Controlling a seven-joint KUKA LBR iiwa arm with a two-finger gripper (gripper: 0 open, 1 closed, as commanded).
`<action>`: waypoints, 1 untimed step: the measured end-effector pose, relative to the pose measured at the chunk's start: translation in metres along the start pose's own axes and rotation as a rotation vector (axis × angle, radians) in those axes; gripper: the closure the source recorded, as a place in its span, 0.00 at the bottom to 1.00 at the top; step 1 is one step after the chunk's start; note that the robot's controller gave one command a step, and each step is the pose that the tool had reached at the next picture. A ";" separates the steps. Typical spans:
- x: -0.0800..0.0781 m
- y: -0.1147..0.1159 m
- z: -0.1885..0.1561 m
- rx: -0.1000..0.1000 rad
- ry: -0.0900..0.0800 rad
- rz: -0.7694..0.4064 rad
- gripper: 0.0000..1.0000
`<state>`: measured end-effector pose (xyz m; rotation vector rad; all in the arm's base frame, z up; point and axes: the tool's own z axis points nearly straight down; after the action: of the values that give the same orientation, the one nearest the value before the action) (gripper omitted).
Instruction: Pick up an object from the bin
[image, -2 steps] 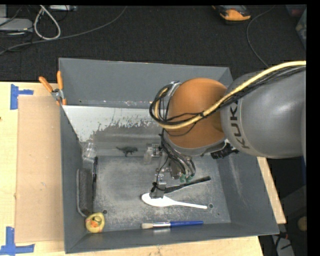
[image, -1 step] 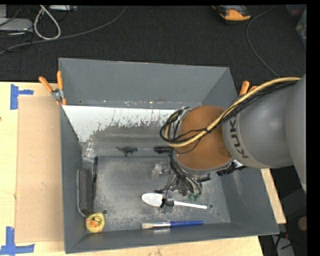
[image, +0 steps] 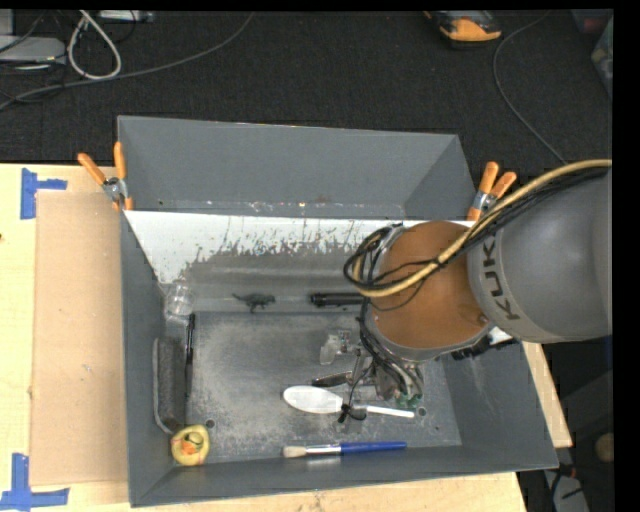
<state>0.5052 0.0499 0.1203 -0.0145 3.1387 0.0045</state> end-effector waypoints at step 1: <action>0.003 0.003 0.009 0.002 0.006 0.003 0.00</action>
Offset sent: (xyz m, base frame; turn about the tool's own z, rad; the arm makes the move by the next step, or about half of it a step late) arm 0.0031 0.0048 -0.0503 0.0436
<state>0.5027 0.0527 0.1118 -0.0103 3.1451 0.0019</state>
